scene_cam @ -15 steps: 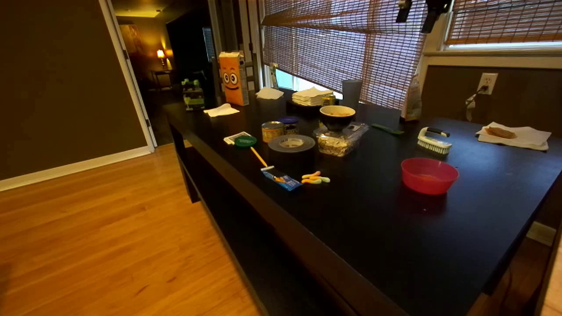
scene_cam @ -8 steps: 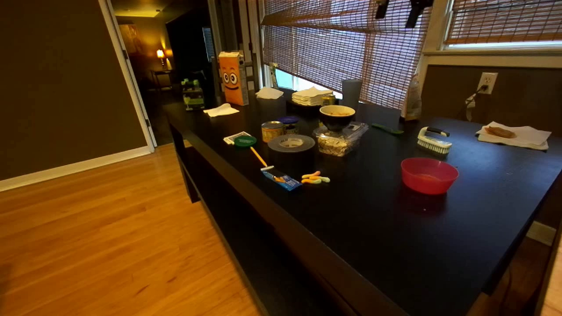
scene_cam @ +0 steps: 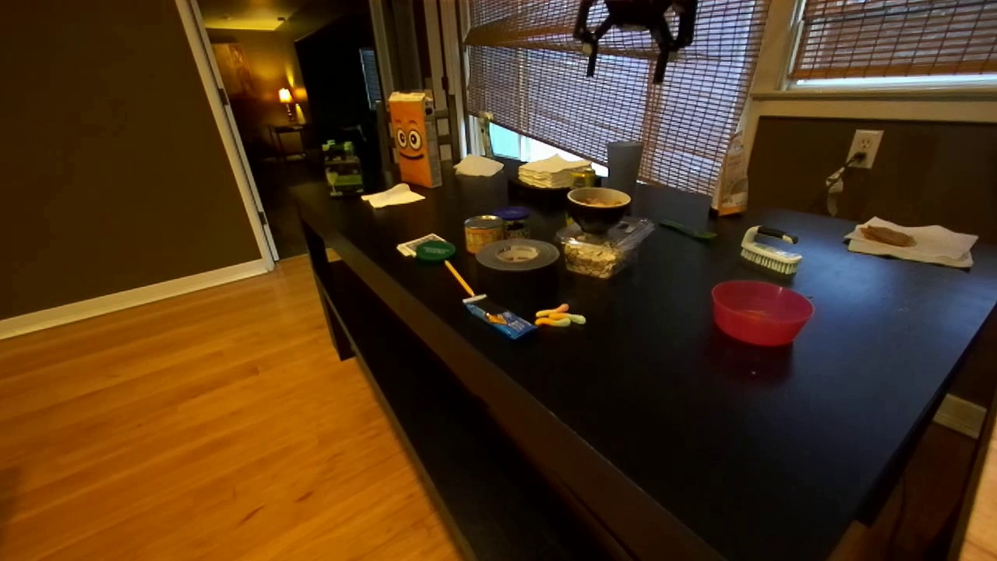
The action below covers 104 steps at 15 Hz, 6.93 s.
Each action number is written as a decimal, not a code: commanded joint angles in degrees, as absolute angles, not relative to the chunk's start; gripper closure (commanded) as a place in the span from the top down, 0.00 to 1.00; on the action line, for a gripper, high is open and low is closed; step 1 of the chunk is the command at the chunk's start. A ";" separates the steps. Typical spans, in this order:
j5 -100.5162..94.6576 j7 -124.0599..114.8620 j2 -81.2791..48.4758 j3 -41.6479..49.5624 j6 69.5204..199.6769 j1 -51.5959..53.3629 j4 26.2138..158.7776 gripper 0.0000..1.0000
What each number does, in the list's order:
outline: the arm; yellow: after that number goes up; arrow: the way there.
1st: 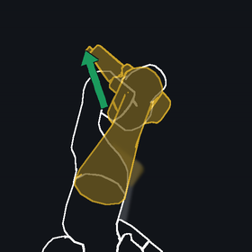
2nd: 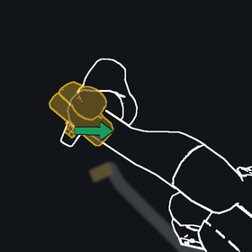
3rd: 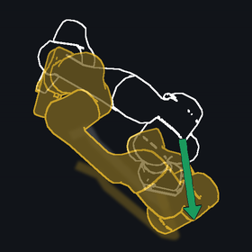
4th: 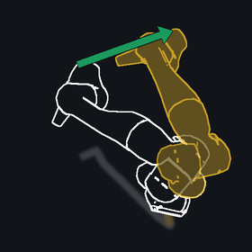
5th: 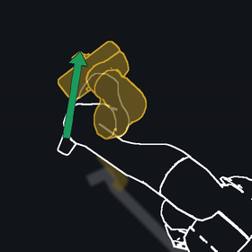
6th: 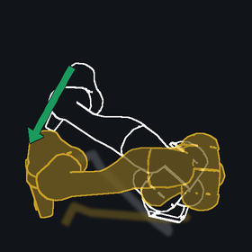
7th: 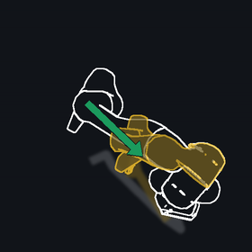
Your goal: Pour the contents from the black bowl into the red bowl
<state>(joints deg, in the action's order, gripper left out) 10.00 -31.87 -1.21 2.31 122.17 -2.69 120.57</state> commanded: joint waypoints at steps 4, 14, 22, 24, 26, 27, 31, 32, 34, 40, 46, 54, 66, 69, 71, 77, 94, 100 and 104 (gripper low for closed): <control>9.91 -38.55 -8.53 2.82 132.68 -1.75 118.13 1.00; 2.31 -41.04 -16.28 3.10 136.03 1.55 111.90 1.00; -3.36 -44.14 -25.03 5.77 138.58 4.32 106.19 1.00; -3.15 -43.44 -27.11 6.12 140.19 4.44 105.03 1.00; -3.15 -43.43 -29.23 6.79 141.39 4.65 103.80 1.00; -2.98 -43.25 -30.18 7.05 142.03 4.64 103.22 1.00; -2.50 -42.94 -33.31 8.10 143.35 4.88 101.30 1.00; -2.35 -42.82 -33.89 8.19 143.31 4.89 100.85 1.00; -1.99 -42.55 -35.05 8.26 142.93 4.79 99.98 1.00; -2.13 -42.33 -37.21 8.70 142.68 5.11 98.55 0.74; -2.50 -42.31 -37.84 9.53 142.48 5.60 98.66 0.59; -2.76 -42.46 -37.41 10.41 142.28 6.10 99.30 0.02; 3.18 -39.82 -24.13 7.08 136.60 3.53 111.95 0.02; 9.81 -35.54 -19.25 3.98 136.56 1.43 118.55 0.02; 15.55 -32.69 -16.49 2.31 137.39 0.22 123.04 0.02; 31.72 -26.88 -9.48 0.94 140.66 -1.83 136.88 0.02; 35.99 -23.68 -7.77 4.77 141.18 -4.39 146.20 0.02; 37.01 -20.87 -8.70 5.56 138.22 -5.91 145.83 0.02; 37.85 -17.13 -8.14 6.05 135.24 -7.44 146.27 0.02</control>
